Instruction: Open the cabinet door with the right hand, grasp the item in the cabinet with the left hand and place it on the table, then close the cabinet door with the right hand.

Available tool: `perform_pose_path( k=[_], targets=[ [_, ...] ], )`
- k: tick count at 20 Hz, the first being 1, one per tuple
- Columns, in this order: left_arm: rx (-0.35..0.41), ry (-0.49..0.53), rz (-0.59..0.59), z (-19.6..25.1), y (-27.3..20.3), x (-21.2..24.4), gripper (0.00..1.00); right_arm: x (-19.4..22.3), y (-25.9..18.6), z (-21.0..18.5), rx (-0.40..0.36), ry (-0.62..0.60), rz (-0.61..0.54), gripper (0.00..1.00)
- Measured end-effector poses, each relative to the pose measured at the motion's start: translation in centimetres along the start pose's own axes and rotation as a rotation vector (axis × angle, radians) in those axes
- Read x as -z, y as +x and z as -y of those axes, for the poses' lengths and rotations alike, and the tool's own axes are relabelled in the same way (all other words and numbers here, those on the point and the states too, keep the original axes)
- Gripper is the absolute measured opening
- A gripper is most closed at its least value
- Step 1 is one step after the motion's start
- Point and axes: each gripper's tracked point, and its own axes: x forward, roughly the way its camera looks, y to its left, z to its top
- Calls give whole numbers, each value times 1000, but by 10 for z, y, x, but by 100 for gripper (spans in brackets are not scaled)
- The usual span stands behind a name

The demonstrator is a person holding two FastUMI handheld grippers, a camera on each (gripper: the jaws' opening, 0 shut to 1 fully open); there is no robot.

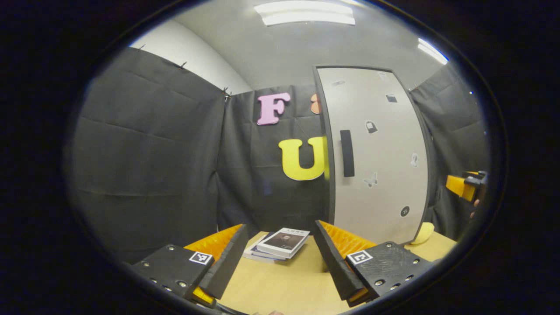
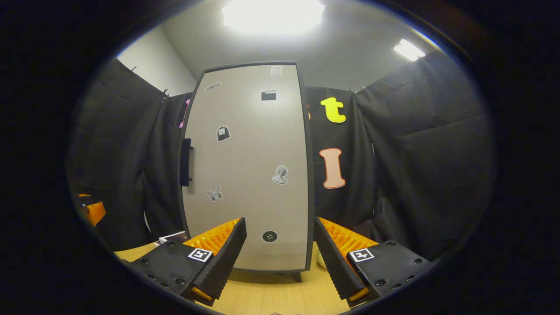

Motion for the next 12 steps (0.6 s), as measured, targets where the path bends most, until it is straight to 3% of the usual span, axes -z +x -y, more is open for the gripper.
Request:
perform_pose_path(
  k=[2, 3, 6, 8, 9, 10, 11, 12],
  targets=[
    [-31, 14, -13, -18, -4, 3, 96, -13, 14, -26, -47, 12, -10, 93],
    [-49, 20, -20, -28, -5, 6, 96, -20, 22, -39, -70, 11, -9, 97],
    [-105, 23, -37, -62, -12, 12, 95, -40, 43, -82, -122, -10, 22, 94],
    [-150, 21, -44, -87, -18, 16, 95, -48, 55, -111, -158, -11, 28, 97],
    [-172, 20, -48, -99, -21, 19, 95, -51, 61, -126, -174, -5, 31, 94],
    [-195, 22, -52, -111, -26, 20, 95, -54, 67, -140, -188, 1, 34, 97],
    [-218, 26, -54, -125, -31, 22, 95, -57, 73, -152, -200, 6, 36, 94],
    [-242, 33, -57, -137, -36, 23, 95, -60, 78, -163, -209, 7, 40, 97]
  ],
)
